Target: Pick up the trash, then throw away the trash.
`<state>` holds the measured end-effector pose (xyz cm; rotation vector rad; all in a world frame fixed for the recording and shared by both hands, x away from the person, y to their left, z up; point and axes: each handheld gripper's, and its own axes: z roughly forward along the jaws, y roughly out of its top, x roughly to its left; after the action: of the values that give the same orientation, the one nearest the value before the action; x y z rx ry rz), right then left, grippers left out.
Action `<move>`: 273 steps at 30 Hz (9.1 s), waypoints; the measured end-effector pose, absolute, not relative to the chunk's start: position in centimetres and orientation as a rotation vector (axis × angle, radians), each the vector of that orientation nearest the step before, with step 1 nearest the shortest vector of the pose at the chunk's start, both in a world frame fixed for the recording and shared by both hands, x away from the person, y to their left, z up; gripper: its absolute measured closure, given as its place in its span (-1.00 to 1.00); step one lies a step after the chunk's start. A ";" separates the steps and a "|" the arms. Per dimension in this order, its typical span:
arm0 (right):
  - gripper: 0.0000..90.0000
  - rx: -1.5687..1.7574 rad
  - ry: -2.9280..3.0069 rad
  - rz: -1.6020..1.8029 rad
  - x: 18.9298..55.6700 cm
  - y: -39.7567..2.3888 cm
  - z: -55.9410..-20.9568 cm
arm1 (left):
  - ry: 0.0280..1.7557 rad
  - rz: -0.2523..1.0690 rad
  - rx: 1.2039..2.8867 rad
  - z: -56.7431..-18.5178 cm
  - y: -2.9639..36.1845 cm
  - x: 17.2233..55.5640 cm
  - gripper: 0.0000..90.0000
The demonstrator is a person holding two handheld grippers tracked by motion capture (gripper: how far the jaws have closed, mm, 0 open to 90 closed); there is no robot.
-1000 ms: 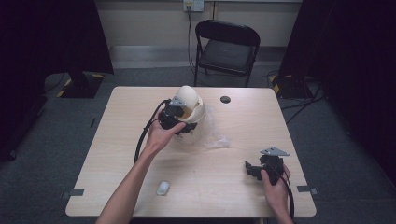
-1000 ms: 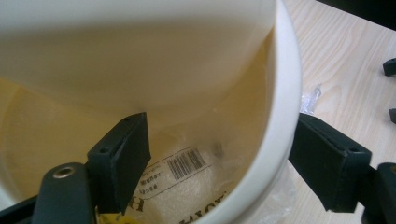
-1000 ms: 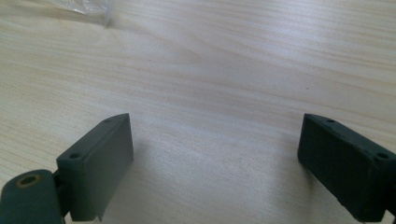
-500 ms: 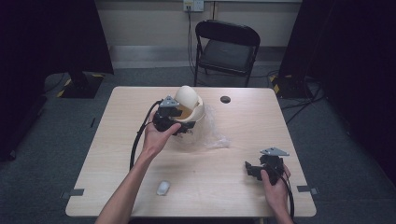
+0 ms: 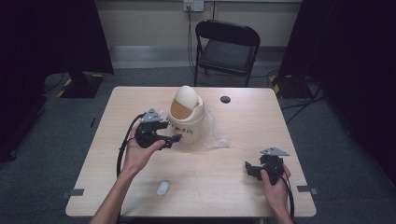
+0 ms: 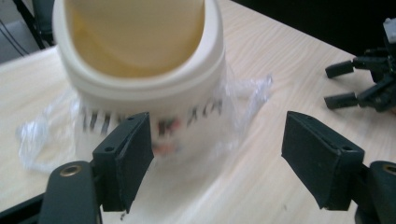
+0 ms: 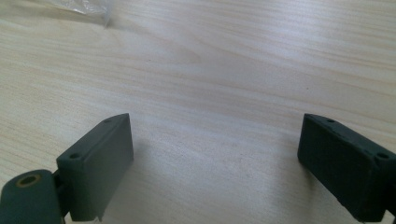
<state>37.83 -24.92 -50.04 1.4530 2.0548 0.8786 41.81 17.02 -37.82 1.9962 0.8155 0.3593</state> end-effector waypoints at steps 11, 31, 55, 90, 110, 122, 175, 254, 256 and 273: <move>-0.79 1.452 2.055 0.879 37.9 -24.9 -50.0 | 0.883 0.373 2.034 -40.1 19.3 38.1 -0.47; -0.79 1.453 2.054 0.879 37.9 -24.9 -50.0 | 0.885 0.195 2.153 -46.0 20.4 33.0 -0.34; -0.78 1.456 2.053 0.877 37.8 -24.9 -50.0 | 0.832 0.228 2.271 -48.5 19.4 30.5 0.39; -0.78 1.462 2.045 0.875 37.6 -24.9 -50.0 | 0.876 0.323 2.056 -45.3 22.3 33.1 0.43; -0.78 1.462 2.045 0.875 37.6 -24.9 -50.0 | 0.878 0.358 1.974 -41.7 23.5 35.7 0.43; -0.78 1.462 2.045 0.875 37.6 -24.9 -50.0 | 0.860 0.339 1.920 -39.9 22.9 37.5 0.43; -0.78 1.462 2.045 0.875 37.6 -24.9 -50.0 | 0.855 0.336 2.005 -35.6 16.4 47.7 0.43; -0.78 1.462 2.044 0.875 37.6 -24.9 -50.1 | 0.856 0.356 1.977 -35.3 15.3 47.8 0.10; -0.78 1.462 2.044 0.875 37.6 -24.9 -50.1 | 0.859 0.377 1.970 -34.9 15.4 47.4 -0.03; -0.78 1.462 2.045 0.874 37.6 -24.9 -50.1 | 0.899 0.411 1.947 -36.2 19.4 44.9 -0.43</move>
<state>37.63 -24.86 -50.05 1.4622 2.0446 0.8744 44.85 19.43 -36.23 1.9474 0.8991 0.4112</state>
